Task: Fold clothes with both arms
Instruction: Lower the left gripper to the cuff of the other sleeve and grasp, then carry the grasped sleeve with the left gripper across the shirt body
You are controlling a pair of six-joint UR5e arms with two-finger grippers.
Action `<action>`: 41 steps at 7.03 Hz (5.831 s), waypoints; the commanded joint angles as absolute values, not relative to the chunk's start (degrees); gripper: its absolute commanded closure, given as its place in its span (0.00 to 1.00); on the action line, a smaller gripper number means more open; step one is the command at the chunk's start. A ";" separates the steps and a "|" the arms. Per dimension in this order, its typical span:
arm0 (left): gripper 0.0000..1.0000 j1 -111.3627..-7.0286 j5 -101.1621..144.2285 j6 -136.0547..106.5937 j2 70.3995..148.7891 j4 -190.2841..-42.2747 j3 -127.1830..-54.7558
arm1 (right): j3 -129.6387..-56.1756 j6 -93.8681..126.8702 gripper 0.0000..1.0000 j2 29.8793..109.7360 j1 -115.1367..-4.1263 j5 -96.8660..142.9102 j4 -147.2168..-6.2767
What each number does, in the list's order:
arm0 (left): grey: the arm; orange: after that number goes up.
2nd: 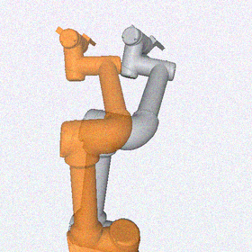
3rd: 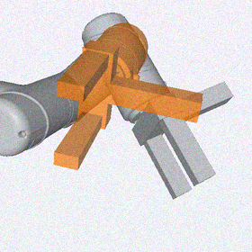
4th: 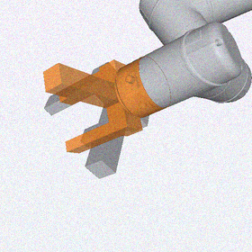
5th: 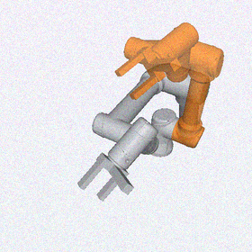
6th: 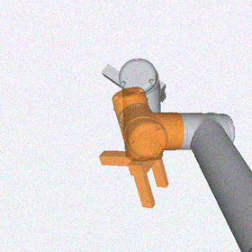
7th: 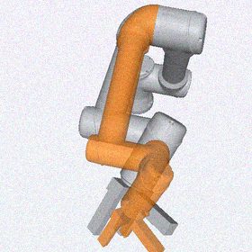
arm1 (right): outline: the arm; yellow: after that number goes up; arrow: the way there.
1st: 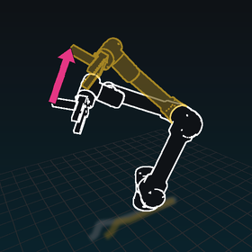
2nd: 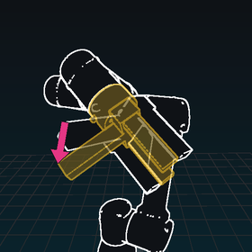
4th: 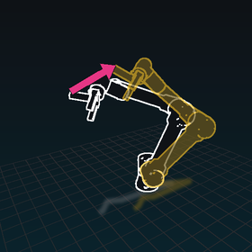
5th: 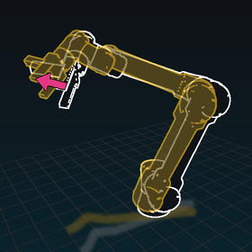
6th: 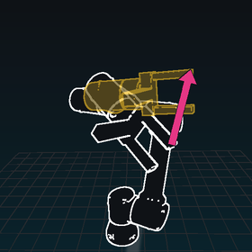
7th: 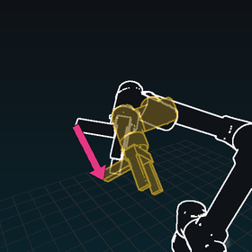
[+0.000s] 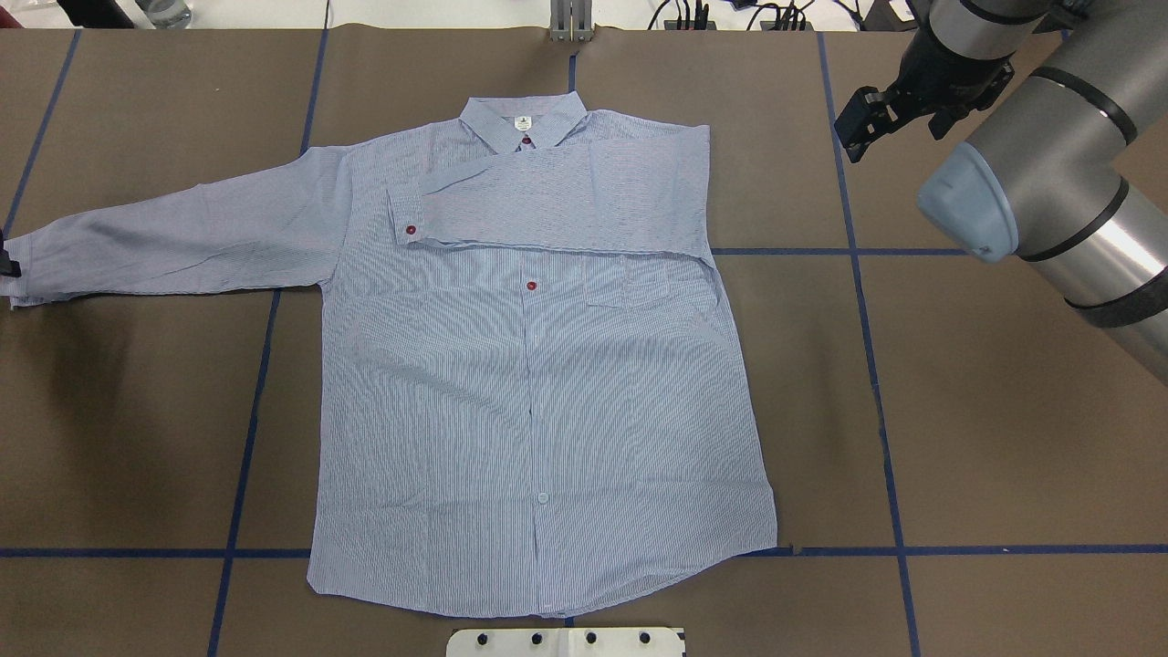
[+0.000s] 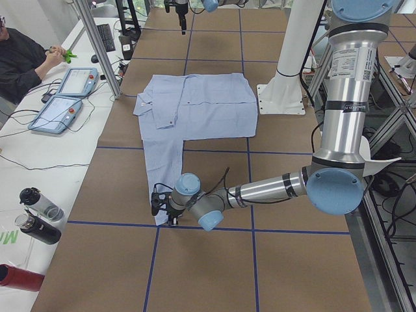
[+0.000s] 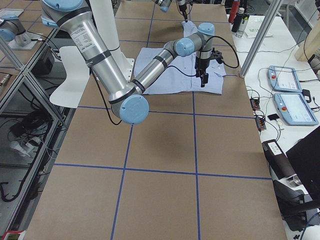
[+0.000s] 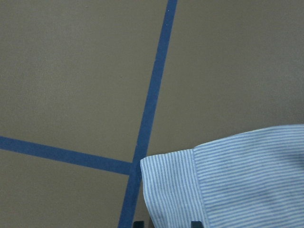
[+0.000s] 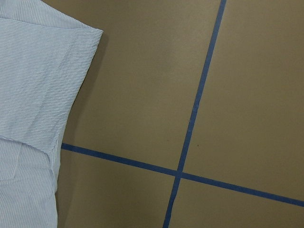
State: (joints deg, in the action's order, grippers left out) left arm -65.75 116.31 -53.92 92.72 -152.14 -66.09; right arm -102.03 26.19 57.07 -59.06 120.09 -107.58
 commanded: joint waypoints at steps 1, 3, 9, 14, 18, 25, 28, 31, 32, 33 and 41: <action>0.66 -65.48 116.28 -55.44 92.72 -152.14 -66.09 | -101.87 26.19 0.00 57.13 -59.06 120.06 -107.58; 0.89 -65.39 116.28 -55.81 92.81 -152.14 -66.09 | -101.87 26.10 0.00 57.22 -59.06 119.97 -107.58; 1.00 -65.57 118.11 -56.69 92.90 -150.56 -70.83 | -102.04 26.02 0.00 58.00 -59.15 120.49 -107.40; 1.00 -66.45 119.88 -56.42 98.49 -113.21 -98.21 | -101.87 15.67 0.00 62.74 -64.06 122.68 -107.40; 1.00 -60.68 120.58 -71.05 120.90 -98.25 -95.56 | -101.78 12.39 0.00 66.87 -68.45 126.54 -107.32; 1.00 -53.44 121.99 -91.65 143.95 -99.05 -84.91 | -100.73 7.91 0.00 69.43 -72.33 127.62 -107.40; 1.00 -52.13 122.08 -94.66 148.09 -99.14 -82.27 | -99.84 7.12 0.00 69.35 -73.04 127.62 -107.40; 1.00 -47.74 121.21 -101.14 147.92 -116.81 -71.68 | -98.88 7.03 0.00 69.26 -73.04 127.62 -107.31; 1.00 -44.77 118.24 -101.42 147.75 -118.63 -70.67 | -98.44 7.03 0.00 69.17 -73.04 127.62 -107.31; 1.00 -40.56 113.78 -101.51 147.83 -121.00 -68.92 | -98.26 7.21 0.00 69.17 -73.04 127.62 -107.31; 0.00 -30.23 103.18 -102.48 144.33 -139.05 -66.16 | -98.00 7.82 0.00 69.35 -73.13 133.47 -107.31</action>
State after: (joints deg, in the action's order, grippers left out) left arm -29.75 103.06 -102.57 145.90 -139.14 -64.22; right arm -97.98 7.52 69.37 -73.19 130.26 -107.32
